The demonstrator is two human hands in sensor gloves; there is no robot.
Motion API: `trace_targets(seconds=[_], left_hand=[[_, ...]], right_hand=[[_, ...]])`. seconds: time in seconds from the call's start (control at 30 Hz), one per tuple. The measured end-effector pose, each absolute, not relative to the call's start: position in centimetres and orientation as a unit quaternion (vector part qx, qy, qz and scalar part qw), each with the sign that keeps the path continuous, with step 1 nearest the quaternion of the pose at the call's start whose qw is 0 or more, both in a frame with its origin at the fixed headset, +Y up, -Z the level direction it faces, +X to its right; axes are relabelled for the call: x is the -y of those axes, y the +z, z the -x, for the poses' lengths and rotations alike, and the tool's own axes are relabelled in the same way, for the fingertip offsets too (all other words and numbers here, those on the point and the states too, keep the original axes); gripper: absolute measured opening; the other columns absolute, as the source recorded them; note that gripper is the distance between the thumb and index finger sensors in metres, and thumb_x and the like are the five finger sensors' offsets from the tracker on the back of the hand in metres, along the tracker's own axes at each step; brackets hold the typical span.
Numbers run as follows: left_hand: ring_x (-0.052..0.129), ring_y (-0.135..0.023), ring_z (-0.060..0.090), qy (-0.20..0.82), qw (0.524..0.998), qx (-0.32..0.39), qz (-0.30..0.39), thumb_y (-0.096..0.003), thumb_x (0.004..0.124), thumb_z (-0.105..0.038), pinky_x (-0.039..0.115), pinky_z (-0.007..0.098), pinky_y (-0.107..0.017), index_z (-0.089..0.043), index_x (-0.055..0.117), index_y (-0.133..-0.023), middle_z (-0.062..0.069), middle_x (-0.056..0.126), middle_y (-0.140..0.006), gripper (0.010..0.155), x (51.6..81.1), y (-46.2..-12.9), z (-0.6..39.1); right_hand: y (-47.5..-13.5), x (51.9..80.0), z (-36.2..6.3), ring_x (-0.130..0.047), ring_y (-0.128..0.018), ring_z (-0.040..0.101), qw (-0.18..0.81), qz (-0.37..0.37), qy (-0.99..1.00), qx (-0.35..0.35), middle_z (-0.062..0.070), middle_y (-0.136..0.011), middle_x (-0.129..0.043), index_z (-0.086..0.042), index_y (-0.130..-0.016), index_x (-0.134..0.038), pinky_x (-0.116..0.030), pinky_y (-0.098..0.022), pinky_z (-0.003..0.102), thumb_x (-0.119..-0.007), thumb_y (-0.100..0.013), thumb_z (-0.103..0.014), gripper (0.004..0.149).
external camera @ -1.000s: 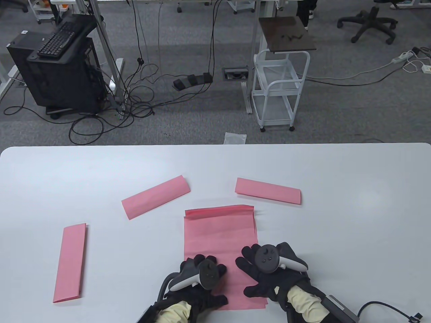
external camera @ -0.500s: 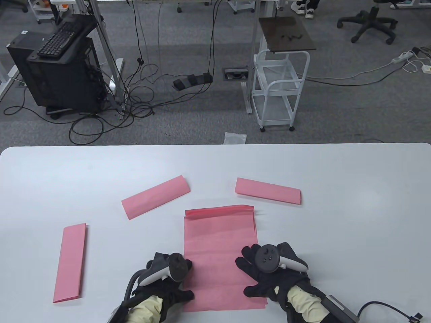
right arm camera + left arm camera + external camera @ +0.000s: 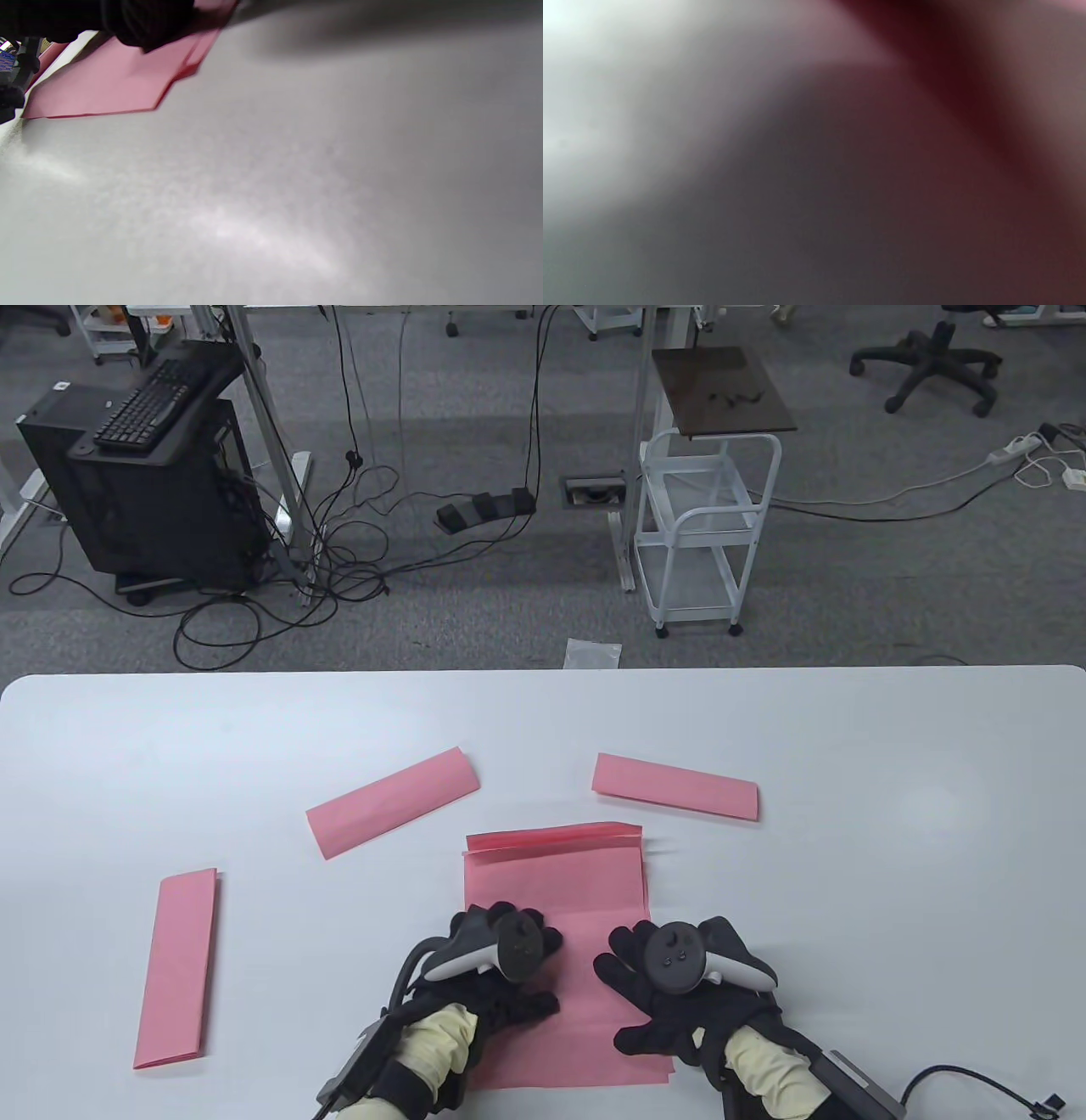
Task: Unfold complexly folded papers and stack
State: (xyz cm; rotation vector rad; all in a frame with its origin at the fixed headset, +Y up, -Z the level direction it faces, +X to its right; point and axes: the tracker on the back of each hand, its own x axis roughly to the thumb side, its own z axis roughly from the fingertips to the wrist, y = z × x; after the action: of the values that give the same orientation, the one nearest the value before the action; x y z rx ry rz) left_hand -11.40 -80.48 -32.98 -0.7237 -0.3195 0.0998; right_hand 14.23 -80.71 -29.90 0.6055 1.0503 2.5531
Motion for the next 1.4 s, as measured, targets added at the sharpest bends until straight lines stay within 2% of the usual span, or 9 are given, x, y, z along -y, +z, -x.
trace_targets(seconds=[0.2, 0.43, 0.5, 0.57, 0.63, 0.8, 0.93, 1.13, 1.4], left_hand=[[-0.020, -0.103, 0.018, 0.075, 0.930, 0.075, 0.352, -0.0524, 0.049, -0.062, -0.010, 0.056, -0.067, -0.049, 0.001, -0.100, -0.025, -0.016, -0.106, 0.069, 80.3, -34.7, 16.1], [-0.013, -0.105, 0.020, 0.077, 0.925, 0.064, 0.366, -0.0563, 0.051, -0.054, -0.008, 0.054, -0.068, -0.044, 0.005, -0.103, -0.019, -0.013, -0.109, 0.067, 79.2, -35.2, 15.9], [-0.006, -0.108, 0.024, 0.054, 0.934, 0.088, 0.341, -0.0566, 0.052, -0.052, -0.004, 0.054, -0.071, -0.035, 0.013, -0.109, -0.009, -0.006, -0.113, 0.067, 77.9, -35.3, 15.0], [-0.013, -0.105, 0.025, 0.045, 0.941, 0.130, 0.308, -0.0564, 0.052, -0.053, -0.005, 0.054, -0.072, -0.035, 0.012, -0.109, -0.009, -0.012, -0.111, 0.068, 77.3, -35.0, 13.7], [-0.021, -0.102, 0.020, 0.050, 0.921, 0.202, 0.329, -0.0564, 0.052, -0.054, -0.007, 0.053, -0.072, -0.040, 0.008, -0.107, -0.015, -0.016, -0.109, 0.069, 77.7, -34.3, 11.4], [-0.020, -0.102, 0.020, 0.021, 0.898, 0.237, 0.371, -0.0562, 0.051, -0.056, -0.007, 0.054, -0.071, -0.043, 0.001, -0.102, -0.016, -0.018, -0.107, 0.069, 80.1, -34.4, 7.7], [-0.014, -0.106, 0.019, 0.035, 0.921, 0.185, 0.340, -0.0543, 0.050, -0.060, -0.007, 0.054, -0.071, -0.044, 0.002, -0.103, -0.017, -0.014, -0.109, 0.070, 80.1, -37.5, 7.4], [-0.010, -0.107, 0.016, 0.081, 0.939, 0.049, 0.330, -0.0531, 0.050, -0.062, -0.007, 0.055, -0.069, -0.042, 0.005, -0.103, -0.018, -0.011, -0.109, 0.070, 80.0, -42.9, 11.1], [-0.007, -0.107, 0.021, 0.097, 0.940, 0.039, 0.325, -0.0543, 0.052, -0.059, -0.006, 0.055, -0.069, -0.039, 0.008, -0.106, -0.013, -0.008, -0.112, 0.071, 79.4, -43.5, 11.9]], right_hand=[[-29.9, 80.7, -14.2, 0.020, -0.097, 0.006, 0.157, -0.211, 0.892, -0.368, -0.023, -0.109, 0.010, -0.048, -0.103, -0.013, 0.018, -0.064, 0.046, -0.067, -0.047, -0.056, 0.078], [-29.9, 80.8, -14.2, 0.021, -0.097, 0.005, 0.157, -0.210, 0.891, -0.370, -0.023, -0.109, 0.010, -0.048, -0.103, -0.013, 0.019, -0.064, 0.045, -0.067, -0.047, -0.056, 0.078], [-29.9, 80.8, -14.2, 0.021, -0.097, 0.005, 0.158, -0.210, 0.891, -0.370, -0.024, -0.109, 0.010, -0.049, -0.103, -0.013, 0.019, -0.064, 0.045, -0.067, -0.047, -0.056, 0.078], [-29.9, 80.8, -14.2, 0.021, -0.097, 0.005, 0.158, -0.211, 0.891, -0.371, -0.023, -0.109, 0.011, -0.048, -0.103, -0.012, 0.019, -0.064, 0.045, -0.067, -0.047, -0.056, 0.078], [-29.9, 80.8, -14.2, 0.022, -0.096, 0.005, 0.159, -0.211, 0.889, -0.375, -0.024, -0.108, 0.011, -0.048, -0.103, -0.012, 0.020, -0.063, 0.045, -0.067, -0.047, -0.056, 0.078], [-29.9, 80.8, -14.2, 0.022, -0.096, 0.005, 0.159, -0.212, 0.888, -0.375, -0.024, -0.108, 0.012, -0.049, -0.103, -0.012, 0.020, -0.063, 0.045, -0.067, -0.047, -0.056, 0.078], [-29.9, 80.8, -14.2, 0.022, -0.096, 0.005, 0.158, -0.211, 0.889, -0.374, -0.024, -0.108, 0.012, -0.049, -0.103, -0.012, 0.020, -0.063, 0.045, -0.067, -0.047, -0.057, 0.078], [-29.9, 80.9, -14.2, 0.022, -0.096, 0.005, 0.158, -0.212, 0.889, -0.375, -0.024, -0.108, 0.012, -0.049, -0.103, -0.011, 0.020, -0.063, 0.045, -0.066, -0.047, -0.057, 0.078], [-30.0, 80.8, -14.2, 0.021, -0.097, 0.006, 0.161, -0.212, 0.890, -0.370, -0.023, -0.109, 0.011, -0.048, -0.103, -0.013, 0.019, -0.063, 0.046, -0.067, -0.048, -0.056, 0.078]])
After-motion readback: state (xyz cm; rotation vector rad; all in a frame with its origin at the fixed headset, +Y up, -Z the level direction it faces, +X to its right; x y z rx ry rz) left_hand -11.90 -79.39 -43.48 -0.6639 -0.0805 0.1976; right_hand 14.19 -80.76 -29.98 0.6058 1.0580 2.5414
